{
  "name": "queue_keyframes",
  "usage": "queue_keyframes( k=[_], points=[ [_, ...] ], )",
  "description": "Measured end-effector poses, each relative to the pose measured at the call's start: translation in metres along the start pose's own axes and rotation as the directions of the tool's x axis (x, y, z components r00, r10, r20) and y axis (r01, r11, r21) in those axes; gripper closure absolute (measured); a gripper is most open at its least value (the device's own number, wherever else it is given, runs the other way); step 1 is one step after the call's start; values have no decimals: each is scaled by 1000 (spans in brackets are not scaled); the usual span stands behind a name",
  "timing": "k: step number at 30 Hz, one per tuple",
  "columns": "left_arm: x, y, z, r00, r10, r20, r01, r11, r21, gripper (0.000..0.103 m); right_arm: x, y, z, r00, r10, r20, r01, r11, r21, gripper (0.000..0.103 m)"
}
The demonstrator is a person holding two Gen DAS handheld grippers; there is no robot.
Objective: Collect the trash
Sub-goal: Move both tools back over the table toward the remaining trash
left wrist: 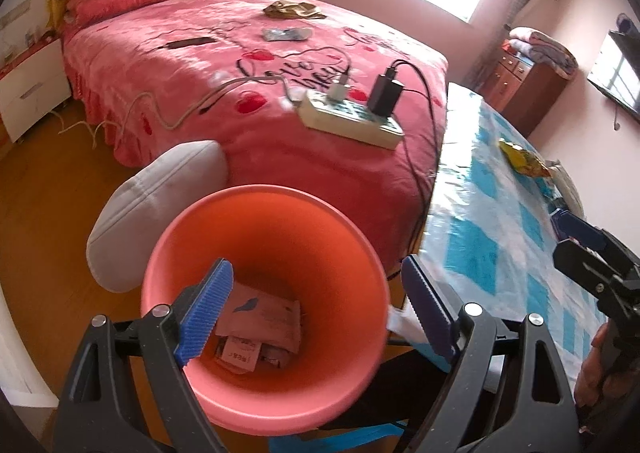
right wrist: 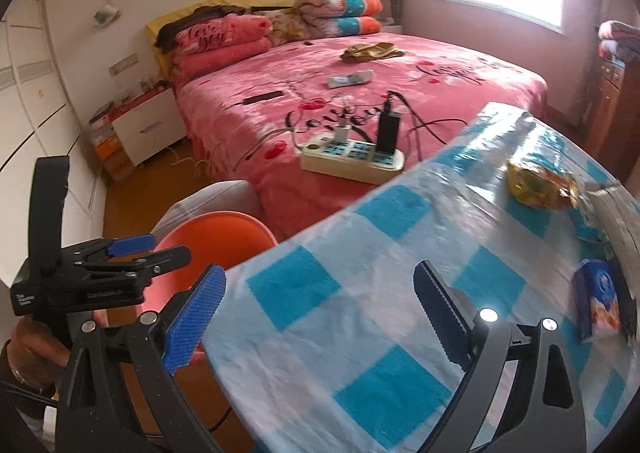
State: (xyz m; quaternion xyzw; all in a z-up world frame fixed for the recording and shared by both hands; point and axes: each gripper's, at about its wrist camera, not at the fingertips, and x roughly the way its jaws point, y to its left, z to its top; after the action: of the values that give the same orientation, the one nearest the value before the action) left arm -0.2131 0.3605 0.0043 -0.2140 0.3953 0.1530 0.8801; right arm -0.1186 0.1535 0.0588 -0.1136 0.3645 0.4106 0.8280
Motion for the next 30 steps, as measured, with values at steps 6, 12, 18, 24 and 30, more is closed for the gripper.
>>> queue_keyframes(
  k=[6, 12, 18, 24, 30],
  points=[
    [-4, -17, 0, 1000, -18, 6, 18, 999, 34, 16, -8, -12, -12, 1000, -28, 13, 28, 999, 26, 9],
    [-6, -33, -4, 999, -33, -1, 33, 997, 63, 16, -16, -25, -22, 999, -34, 25, 32, 998, 62, 9],
    [-8, -52, -6, 999, -43, -7, 44, 994, 96, 15, -24, -44, -30, 998, -44, 41, 40, 995, 94, 9],
    [-8, -73, -7, 999, -45, -16, 47, 990, 133, 15, -32, -61, -39, 997, -45, 58, 37, 990, 138, 9],
    [-8, -96, -6, 999, -46, -22, 49, 983, 178, 15, -38, -84, -48, 997, -44, 70, 30, 980, 194, 8]
  ],
)
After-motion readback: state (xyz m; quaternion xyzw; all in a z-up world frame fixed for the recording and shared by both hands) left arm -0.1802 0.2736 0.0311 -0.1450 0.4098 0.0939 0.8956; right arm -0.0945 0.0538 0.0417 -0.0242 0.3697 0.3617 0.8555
